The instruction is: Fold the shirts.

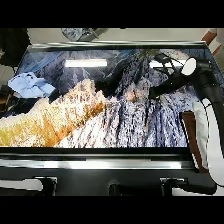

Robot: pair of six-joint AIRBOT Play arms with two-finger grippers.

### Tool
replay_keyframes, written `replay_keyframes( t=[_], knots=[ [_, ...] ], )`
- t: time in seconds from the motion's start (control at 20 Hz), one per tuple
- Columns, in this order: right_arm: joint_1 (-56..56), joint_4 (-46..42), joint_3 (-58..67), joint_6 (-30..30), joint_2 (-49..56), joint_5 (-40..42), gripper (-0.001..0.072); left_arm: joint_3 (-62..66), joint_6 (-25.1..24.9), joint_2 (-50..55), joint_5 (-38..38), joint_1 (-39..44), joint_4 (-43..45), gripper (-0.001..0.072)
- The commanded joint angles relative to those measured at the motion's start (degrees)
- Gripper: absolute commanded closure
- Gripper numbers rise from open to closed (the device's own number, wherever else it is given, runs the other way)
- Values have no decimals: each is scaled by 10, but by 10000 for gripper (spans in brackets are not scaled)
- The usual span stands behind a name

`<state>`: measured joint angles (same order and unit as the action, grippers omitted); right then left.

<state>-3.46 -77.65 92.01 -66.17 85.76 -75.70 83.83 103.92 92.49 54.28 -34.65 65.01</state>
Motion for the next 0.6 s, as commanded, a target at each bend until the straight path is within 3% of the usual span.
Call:
replay_keyframes(
  t=[0.0,0.2,0.4,0.55],
  knots=[
    [0,29,0,-18,0,24,50,-8,-95,66,-47,-20,-138,-13],
    [-1,37,0,0,0,34,48,-8,-212,118,-111,-21,-307,-13],
    [-1,37,0,6,0,34,48,-7,-237,155,-165,-16,-397,-13],
    [-1,38,0,6,0,32,48,-7,-315,175,-174,-9,-489,-13]
  ],
)
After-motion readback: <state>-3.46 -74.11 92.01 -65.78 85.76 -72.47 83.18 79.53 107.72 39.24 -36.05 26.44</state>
